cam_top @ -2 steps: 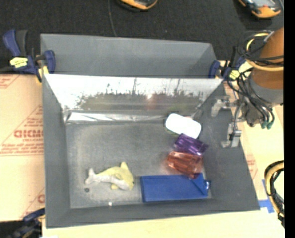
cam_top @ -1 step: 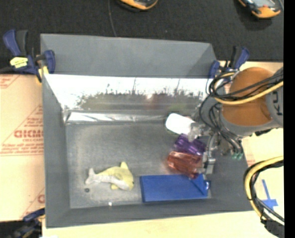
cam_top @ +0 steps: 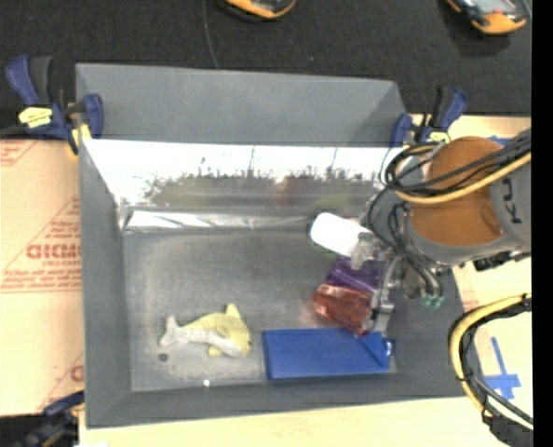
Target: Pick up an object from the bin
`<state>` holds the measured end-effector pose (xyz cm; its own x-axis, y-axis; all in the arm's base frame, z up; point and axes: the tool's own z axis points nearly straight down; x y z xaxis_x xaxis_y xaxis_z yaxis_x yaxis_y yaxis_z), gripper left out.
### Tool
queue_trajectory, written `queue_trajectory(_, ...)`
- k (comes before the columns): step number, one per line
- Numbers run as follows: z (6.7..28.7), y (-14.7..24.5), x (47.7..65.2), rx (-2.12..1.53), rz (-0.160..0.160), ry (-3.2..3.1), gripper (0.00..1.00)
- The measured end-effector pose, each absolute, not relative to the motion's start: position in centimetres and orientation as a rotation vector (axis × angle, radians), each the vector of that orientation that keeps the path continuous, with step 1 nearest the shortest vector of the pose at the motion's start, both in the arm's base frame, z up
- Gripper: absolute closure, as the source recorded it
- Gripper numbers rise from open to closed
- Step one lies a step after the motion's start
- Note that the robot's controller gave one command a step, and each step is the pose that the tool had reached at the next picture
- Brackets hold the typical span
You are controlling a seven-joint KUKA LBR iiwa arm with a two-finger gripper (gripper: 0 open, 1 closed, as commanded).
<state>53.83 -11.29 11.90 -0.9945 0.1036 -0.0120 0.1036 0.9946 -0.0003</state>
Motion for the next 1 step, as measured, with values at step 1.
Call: queue_trajectory(1, 13.05, -10.93, 53.86, -0.029, -0.004, 3.132, 0.0)
